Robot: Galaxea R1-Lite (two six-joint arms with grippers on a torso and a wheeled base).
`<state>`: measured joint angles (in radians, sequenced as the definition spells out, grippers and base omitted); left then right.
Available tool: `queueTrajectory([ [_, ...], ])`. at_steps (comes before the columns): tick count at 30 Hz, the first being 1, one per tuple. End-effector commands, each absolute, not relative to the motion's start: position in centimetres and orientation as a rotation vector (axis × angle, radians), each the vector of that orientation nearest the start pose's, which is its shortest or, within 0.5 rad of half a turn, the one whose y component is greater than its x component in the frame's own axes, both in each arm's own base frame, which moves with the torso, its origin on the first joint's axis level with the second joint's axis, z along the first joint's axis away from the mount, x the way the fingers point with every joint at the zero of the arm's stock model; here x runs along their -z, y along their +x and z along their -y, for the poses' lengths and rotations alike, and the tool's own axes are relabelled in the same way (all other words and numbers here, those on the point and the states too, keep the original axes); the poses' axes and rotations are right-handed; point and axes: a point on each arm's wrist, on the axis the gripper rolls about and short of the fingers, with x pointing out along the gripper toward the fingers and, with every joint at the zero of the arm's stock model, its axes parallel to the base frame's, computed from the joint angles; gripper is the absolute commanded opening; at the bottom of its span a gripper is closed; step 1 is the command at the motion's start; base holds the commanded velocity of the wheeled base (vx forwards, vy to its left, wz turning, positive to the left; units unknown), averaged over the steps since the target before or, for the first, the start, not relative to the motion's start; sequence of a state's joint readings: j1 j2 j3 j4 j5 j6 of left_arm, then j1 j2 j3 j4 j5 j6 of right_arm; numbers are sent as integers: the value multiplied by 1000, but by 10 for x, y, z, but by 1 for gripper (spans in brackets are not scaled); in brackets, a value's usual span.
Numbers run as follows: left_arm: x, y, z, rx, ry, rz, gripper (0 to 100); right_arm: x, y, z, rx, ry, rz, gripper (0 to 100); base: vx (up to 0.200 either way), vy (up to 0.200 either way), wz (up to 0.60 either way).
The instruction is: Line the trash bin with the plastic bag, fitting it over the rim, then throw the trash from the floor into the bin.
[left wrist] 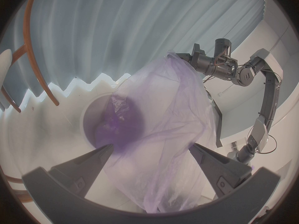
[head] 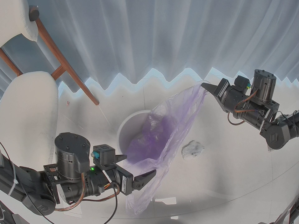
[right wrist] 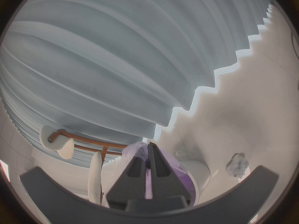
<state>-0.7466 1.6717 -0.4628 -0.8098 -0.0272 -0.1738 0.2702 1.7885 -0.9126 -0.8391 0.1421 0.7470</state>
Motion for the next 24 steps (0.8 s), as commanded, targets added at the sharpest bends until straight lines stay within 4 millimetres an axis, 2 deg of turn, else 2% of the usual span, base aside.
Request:
queueTrajectory([
  [1,-97,198,183,718,-4,-491,100,-205,322,-93,-382,734,-185,0,0,0,0],
  [2,-95,198,183,716,-2,-492,0,-204,322,-93,-383,734,-189,0,0,0,0],
  [10,-79,206,191,754,-16,-490,0,-203,322,-96,-388,733,-196,0,0,0,0],
  [16,-96,230,190,722,-87,-337,0,-191,323,-94,-373,698,-219,0,0,0,0],
  [21,-98,238,178,673,-98,-324,0,-177,328,-95,-363,649,-249,0,0,0,0],
  [24,-91,233,164,627,-72,-353,0,-175,327,-95,-362,649,-260,0,0,0,0],
])
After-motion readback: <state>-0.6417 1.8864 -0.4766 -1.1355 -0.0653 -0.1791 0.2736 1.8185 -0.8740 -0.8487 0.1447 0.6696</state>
